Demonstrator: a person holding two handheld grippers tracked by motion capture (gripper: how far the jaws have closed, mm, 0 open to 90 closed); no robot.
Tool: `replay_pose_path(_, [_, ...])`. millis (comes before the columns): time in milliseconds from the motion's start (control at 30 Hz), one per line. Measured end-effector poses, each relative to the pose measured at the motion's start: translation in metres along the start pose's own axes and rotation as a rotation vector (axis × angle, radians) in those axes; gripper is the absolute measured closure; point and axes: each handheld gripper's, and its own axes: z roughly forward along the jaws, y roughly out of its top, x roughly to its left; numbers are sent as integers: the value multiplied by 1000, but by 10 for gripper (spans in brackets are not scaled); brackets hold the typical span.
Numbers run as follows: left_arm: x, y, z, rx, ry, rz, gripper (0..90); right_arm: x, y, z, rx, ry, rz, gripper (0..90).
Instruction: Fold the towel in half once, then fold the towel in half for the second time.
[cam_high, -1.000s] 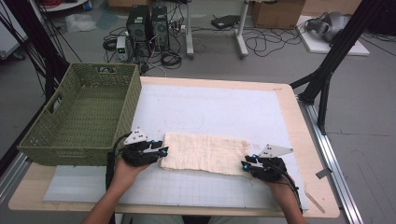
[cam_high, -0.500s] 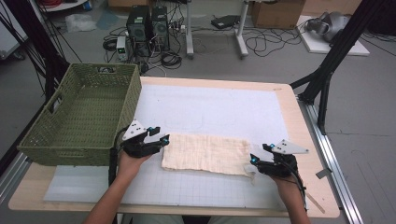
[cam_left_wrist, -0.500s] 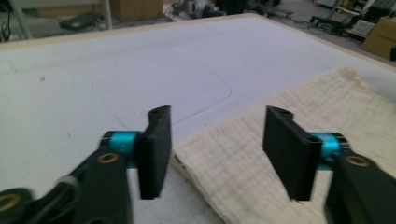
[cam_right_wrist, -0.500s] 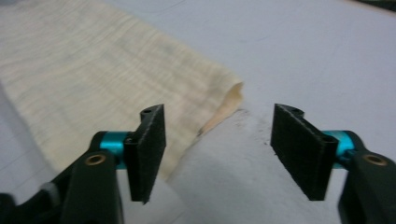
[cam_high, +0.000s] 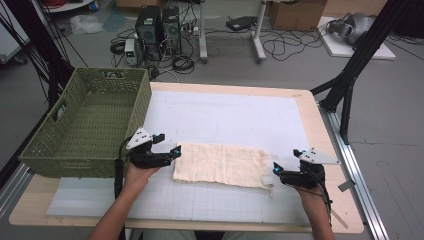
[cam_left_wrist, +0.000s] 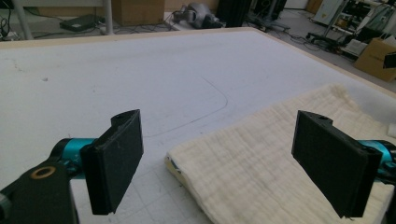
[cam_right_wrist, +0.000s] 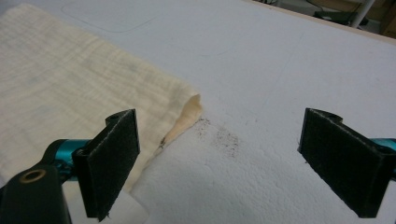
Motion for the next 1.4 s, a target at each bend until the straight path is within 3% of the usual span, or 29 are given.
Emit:
replay_pose_path(667, [-2, -5, 4, 49, 0, 24, 175, 1, 3, 6, 19, 22, -10, 114])
replay_pose_path(833, [-1, -4, 5, 37, 5, 12, 179, 3, 2, 6, 24, 31, -11, 113])
replay_pose_path(1000, [-3, -4, 8, 64, 3, 26, 202, 3, 1, 5, 27, 37, -15, 113])
replay_pose_path(1167, [1, -1, 11, 70, 19, 15, 212, 2, 0, 5, 29, 41, -7, 113])
replay_pose_path(1267, [0, -1, 13, 113, 27, 17, 246, 1, 0, 5, 28, 39, -12, 113])
replay_pose_path(1400, [0, 3, 18, 109, 35, 28, 249, 0, 0, 4, 21, 35, -5, 113])
